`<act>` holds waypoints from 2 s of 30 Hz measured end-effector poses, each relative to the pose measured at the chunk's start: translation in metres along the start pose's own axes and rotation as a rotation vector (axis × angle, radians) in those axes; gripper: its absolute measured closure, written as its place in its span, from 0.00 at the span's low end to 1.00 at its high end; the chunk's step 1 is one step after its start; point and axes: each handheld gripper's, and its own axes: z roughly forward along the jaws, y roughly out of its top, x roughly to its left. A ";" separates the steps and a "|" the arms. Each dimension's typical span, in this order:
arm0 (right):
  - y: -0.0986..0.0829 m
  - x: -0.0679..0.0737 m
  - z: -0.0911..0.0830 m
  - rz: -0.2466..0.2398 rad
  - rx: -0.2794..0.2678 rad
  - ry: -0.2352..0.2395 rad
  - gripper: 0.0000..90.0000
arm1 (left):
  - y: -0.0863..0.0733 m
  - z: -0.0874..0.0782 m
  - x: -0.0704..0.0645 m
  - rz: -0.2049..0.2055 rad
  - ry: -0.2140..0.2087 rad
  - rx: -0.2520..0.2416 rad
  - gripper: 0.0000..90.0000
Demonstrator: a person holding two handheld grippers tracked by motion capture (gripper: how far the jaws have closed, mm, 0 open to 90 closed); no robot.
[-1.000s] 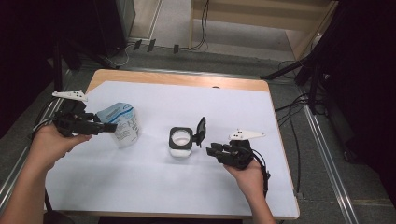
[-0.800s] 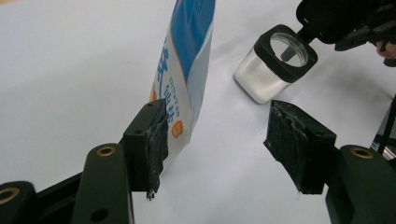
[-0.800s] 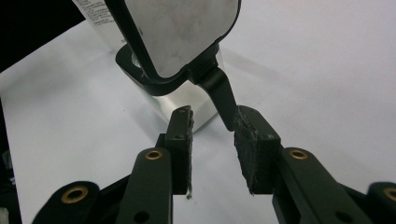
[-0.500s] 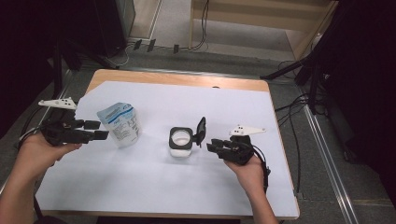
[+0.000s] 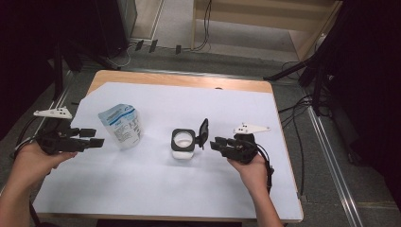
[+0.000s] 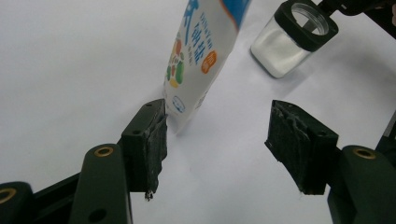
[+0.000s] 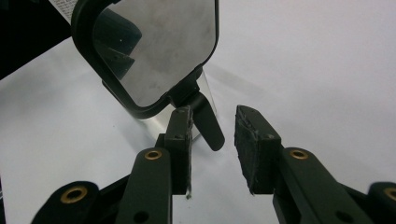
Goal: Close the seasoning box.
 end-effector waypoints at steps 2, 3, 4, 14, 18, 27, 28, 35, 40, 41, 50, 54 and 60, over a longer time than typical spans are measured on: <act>0.001 -0.001 0.000 -0.002 -0.007 -0.006 0.76 | -0.003 0.002 0.004 -0.002 0.006 0.005 0.43; 0.002 -0.001 -0.001 -0.002 -0.007 -0.007 0.76 | -0.005 0.003 0.005 -0.004 0.007 0.005 0.43; 0.002 -0.002 -0.001 -0.003 -0.012 -0.012 0.77 | -0.006 0.004 0.008 0.005 0.007 0.005 0.43; 0.016 -0.007 -0.001 0.021 -0.042 -0.024 0.90 | -0.022 0.017 0.025 -0.018 0.055 -0.012 0.44; 0.024 -0.005 -0.002 0.021 -0.051 -0.011 1.00 | -0.025 0.021 0.032 -0.043 0.086 -0.025 0.44; 0.038 -0.002 0.005 0.011 -0.045 0.035 1.00 | -0.024 0.027 0.034 -0.040 0.089 -0.038 0.44; 0.039 -0.001 0.006 0.012 -0.041 0.036 1.00 | -0.024 0.027 0.035 -0.034 0.089 -0.034 0.44; 0.039 0.003 0.011 0.000 -0.039 0.051 1.00 | -0.023 0.033 0.033 -0.006 0.070 -0.008 0.44; 0.040 0.004 0.011 0.004 -0.038 0.049 1.00 | -0.023 0.034 0.033 -0.005 0.065 -0.012 0.44; 0.040 0.004 0.011 0.003 -0.040 0.049 1.00 | -0.023 0.034 0.033 -0.005 0.065 -0.013 0.44; 0.041 0.007 0.012 -0.001 -0.040 0.050 1.00 | -0.023 0.036 0.032 0.000 0.066 -0.002 0.44; 0.042 0.007 0.013 -0.004 -0.043 0.054 1.00 | -0.023 0.036 0.032 -0.001 0.063 -0.004 0.44; 0.042 0.009 0.014 -0.007 -0.040 0.052 1.00 | -0.022 0.036 0.033 -0.006 0.055 -0.015 0.44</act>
